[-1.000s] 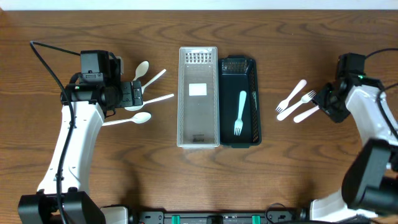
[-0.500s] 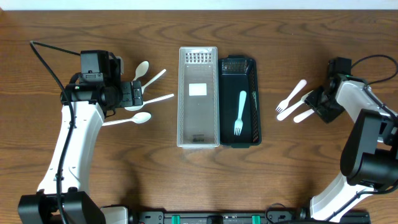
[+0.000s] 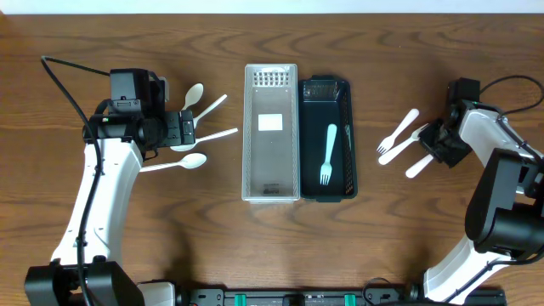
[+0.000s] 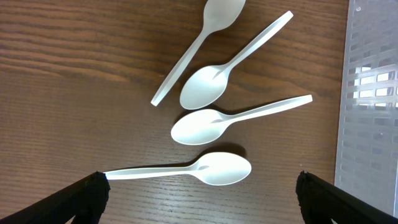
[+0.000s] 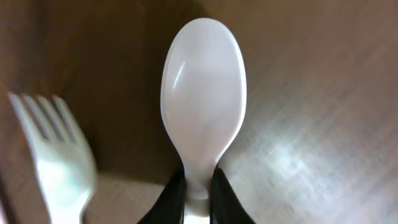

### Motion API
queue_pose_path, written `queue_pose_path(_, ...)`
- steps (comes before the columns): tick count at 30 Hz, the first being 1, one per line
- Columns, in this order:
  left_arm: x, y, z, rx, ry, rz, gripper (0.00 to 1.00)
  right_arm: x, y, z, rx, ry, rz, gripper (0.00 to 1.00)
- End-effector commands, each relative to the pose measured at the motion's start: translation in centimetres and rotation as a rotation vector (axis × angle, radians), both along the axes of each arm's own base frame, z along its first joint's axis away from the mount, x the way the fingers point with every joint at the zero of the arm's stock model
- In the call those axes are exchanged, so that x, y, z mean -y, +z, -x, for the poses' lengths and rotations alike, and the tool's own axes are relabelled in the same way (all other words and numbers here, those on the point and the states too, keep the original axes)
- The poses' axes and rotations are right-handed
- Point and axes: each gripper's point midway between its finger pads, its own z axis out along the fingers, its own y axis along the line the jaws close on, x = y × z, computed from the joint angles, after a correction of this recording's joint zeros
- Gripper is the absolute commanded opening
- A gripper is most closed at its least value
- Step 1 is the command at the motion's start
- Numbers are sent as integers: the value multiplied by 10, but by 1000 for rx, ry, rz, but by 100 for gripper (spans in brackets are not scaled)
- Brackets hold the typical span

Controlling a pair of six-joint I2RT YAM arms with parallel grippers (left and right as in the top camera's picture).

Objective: Pack container
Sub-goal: 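Grasp a white spoon on the right with the right gripper, then place the white spoon into the dark green tray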

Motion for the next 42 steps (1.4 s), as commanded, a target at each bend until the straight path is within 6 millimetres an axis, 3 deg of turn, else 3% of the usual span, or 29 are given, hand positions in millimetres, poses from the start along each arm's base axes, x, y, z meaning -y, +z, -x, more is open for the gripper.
queue_pose_path(1,-1,3,-3,7,-11,-6,98,-2,17,3,3,8,-13,1)
queue_pose_path(5,-1,3,-3,7,-11,-6,98,-34,81,-23,191,192,-84,1)
queue_pose_path(9,-1,3,-3,7,-11,-6,98,-95,153,-48,454,452,-160,1)
queue_pose_path(11,-1,3,-3,7,-11,-6,98,-130,180,-53,556,563,-187,1)
queue_pose_path(13,-1,3,-3,7,-11,-6,98,-166,192,-52,596,654,-201,1)
queue_pose_path(17,-1,3,-3,7,-11,-6,98,-218,181,-43,559,781,-225,1)
queue_pose_path(20,-1,3,-3,7,-11,-6,98,-247,151,-38,479,850,-173,1)
queue_pose_path(22,-1,3,-3,7,-11,-6,98,-254,126,-39,417,867,-110,4)
queue_pose_path(24,-1,3,-3,7,-11,-6,98,-258,102,-41,363,879,-79,14)
queue_pose_path(25,-1,3,-3,7,-11,-6,98,-264,90,-41,342,890,-96,26)
queue_pose_path(26,-1,3,-3,7,-11,-6,98,-271,85,-39,334,902,-131,38)
queue_pose_path(28,-1,3,-3,7,-11,-6,98,-284,85,-36,346,940,-206,51)
queue_pose_path(31,-1,3,-3,7,-11,-6,98,-282,112,-44,404,938,-202,60)
queue_pose_path(33,-1,3,-3,7,-11,-6,98,-268,137,-53,455,906,-155,63)
queue_pose_path(37,-1,3,-3,7,-11,-6,98,-193,181,-64,510,705,44,69)
queue_pose_path(39,-1,3,-3,7,-11,-6,98,-146,185,-60,473,570,124,68)
queue_pose_path(42,-1,3,-3,7,-11,-6,98,-87,169,-45,364,396,151,64)
